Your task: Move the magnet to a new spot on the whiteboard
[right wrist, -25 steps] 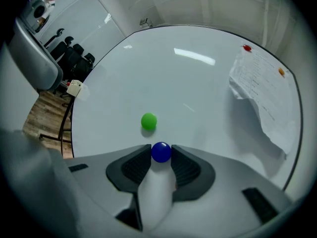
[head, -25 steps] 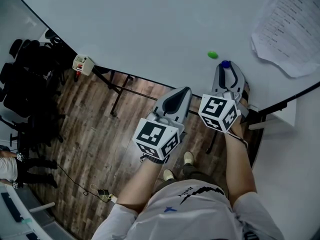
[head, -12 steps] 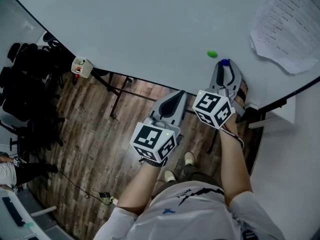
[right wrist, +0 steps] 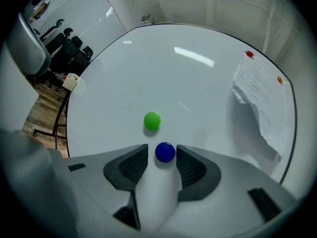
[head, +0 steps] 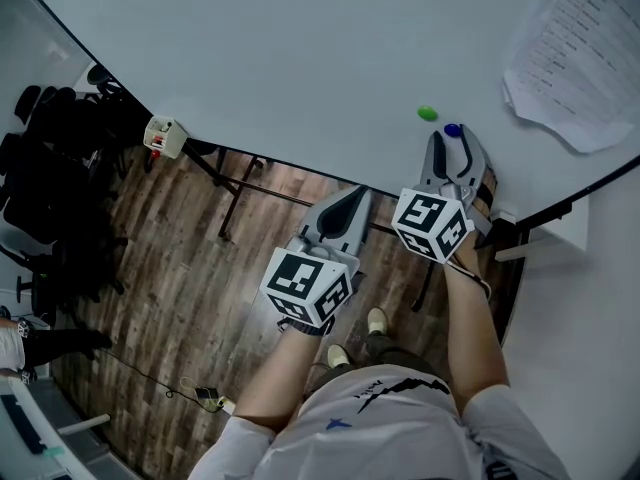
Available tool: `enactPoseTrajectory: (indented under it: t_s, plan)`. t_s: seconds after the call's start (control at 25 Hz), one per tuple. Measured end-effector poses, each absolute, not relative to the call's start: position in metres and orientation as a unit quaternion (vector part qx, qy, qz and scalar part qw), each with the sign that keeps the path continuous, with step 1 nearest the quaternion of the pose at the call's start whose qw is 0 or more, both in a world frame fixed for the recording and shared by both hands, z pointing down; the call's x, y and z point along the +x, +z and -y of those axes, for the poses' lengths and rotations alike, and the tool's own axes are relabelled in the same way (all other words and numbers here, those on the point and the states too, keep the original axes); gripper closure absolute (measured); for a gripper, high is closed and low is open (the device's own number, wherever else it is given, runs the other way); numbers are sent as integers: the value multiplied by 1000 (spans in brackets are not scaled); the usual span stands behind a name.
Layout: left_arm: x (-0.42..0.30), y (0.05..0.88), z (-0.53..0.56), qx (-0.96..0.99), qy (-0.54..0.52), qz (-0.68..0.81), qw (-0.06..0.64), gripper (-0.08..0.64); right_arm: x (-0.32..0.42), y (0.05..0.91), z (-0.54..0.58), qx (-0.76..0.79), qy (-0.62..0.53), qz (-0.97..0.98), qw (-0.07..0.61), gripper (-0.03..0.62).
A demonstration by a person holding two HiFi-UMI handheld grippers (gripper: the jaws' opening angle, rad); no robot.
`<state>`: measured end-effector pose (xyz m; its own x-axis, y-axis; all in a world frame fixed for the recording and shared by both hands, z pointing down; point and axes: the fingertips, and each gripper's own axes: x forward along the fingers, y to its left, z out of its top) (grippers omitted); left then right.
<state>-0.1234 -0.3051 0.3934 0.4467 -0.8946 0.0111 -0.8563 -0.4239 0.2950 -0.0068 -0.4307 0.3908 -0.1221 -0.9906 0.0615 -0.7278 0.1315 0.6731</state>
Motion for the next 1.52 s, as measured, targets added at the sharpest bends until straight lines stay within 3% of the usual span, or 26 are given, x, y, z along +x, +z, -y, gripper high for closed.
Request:
enactPoseTrajectory:
  t_s: [0.6, 1.12, 1.52]
  plan:
    - [-105, 379, 277, 853, -63, 506, 110, 549, -14, 387, 362, 554, -149, 797, 190, 431]
    - [-95, 366, 211, 859, -60, 498, 97, 549, -23, 372, 263, 488, -12, 869, 84, 522]
    - [-95, 362, 161, 863, -55, 494, 91, 549, -34, 371, 197, 457, 29, 888, 44, 560]
